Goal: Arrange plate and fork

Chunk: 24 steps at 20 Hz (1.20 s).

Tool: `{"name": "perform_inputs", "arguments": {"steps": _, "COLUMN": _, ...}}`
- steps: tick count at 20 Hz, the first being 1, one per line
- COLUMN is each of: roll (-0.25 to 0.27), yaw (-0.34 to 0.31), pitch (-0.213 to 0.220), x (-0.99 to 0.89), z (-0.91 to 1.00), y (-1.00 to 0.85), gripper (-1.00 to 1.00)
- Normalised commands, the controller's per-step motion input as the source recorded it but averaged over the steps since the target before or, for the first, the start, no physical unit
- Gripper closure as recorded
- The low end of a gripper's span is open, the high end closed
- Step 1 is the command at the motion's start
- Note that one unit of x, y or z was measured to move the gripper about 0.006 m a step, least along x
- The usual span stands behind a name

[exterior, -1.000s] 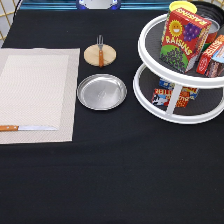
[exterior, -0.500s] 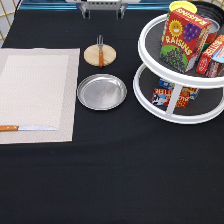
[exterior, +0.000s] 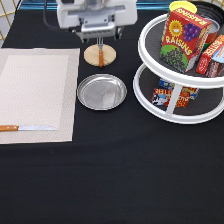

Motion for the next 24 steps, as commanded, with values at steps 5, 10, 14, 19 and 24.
{"name": "perform_inputs", "arguments": {"steps": 5, "roll": 0.022, "yaw": 0.0, "pitch": 0.025, "x": 0.61, "z": -0.37, "y": -0.16, "gripper": -1.0}}
{"name": "perform_inputs", "arguments": {"steps": 10, "roll": 0.0, "yaw": 0.0, "pitch": 0.0, "x": 0.58, "z": -0.36, "y": -0.13, "gripper": -1.0}}
{"name": "perform_inputs", "arguments": {"steps": 14, "roll": 0.024, "yaw": 0.0, "pitch": 0.0, "x": 0.47, "z": -0.45, "y": -0.12, "gripper": -1.0}}
{"name": "perform_inputs", "arguments": {"steps": 19, "roll": 0.031, "yaw": 0.0, "pitch": 0.003, "x": 0.31, "z": -0.52, "y": -0.01, "gripper": -1.0}}
{"name": "perform_inputs", "arguments": {"steps": 24, "roll": 0.03, "yaw": 0.0, "pitch": 0.064, "x": 0.29, "z": -0.41, "y": 0.0, "gripper": -1.0}}
